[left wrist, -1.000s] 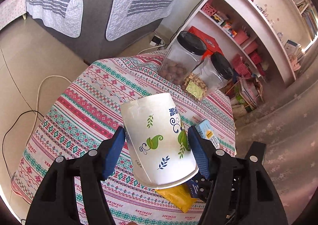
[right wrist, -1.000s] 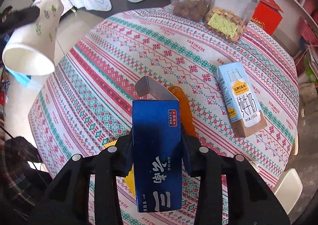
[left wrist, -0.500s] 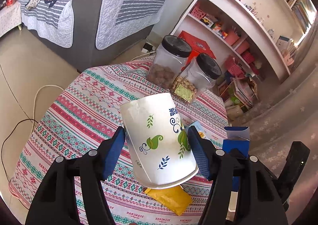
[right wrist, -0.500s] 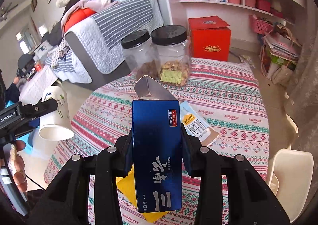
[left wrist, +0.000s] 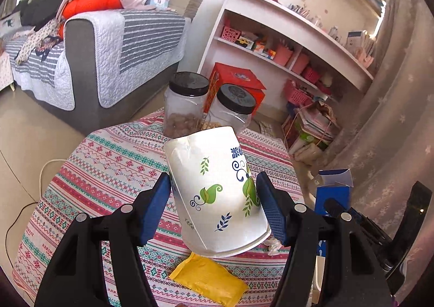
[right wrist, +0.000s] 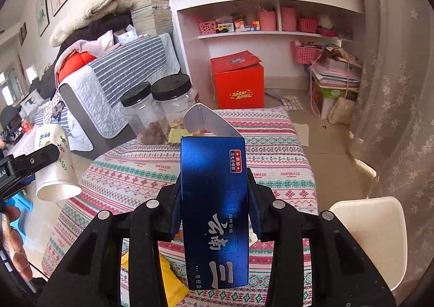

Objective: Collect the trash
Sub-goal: 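Carry the blue box in the right tool over the bin and release it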

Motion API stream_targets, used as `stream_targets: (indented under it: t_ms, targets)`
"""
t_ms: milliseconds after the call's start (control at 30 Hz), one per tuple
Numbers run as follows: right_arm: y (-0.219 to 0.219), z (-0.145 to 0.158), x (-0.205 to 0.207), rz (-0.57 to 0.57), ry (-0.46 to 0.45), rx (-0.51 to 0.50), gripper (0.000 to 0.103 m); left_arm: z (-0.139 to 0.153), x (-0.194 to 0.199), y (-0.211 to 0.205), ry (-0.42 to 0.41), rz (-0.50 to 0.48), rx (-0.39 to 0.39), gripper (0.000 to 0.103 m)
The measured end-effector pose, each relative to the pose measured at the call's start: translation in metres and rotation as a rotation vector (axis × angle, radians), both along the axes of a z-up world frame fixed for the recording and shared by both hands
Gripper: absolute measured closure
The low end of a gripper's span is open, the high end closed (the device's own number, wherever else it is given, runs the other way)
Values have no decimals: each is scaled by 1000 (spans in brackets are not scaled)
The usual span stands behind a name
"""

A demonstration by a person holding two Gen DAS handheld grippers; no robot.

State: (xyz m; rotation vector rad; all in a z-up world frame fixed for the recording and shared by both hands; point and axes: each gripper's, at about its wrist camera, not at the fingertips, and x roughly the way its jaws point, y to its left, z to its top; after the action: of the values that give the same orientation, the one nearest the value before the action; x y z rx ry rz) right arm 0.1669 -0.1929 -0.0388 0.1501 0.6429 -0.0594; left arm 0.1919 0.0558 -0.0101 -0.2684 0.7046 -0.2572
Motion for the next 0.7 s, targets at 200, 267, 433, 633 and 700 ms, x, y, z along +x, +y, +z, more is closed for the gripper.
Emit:
stream_targets:
  t_ms: [200, 267, 433, 633, 700]
  targets:
    - [-27, -1, -10, -104, -15, -41, 65, 2, -2, -32, -26, -46, 32, 39]
    - [-38, -1, -15, -139, -13, -43, 64, 0, -2, -42, -24, -63, 38, 39]
    - [-71, 0, -29, -243, -15, -56, 64, -4, -2, -68, -23, -104, 55, 38]
    - [-108, 2, -48, -355, -8, -64, 64, -8, -4, -103, -20, -158, 72, 38]
    - [-120, 1, -53, -388, 2, -70, 64, -9, -5, -115, -19, -178, 80, 38]
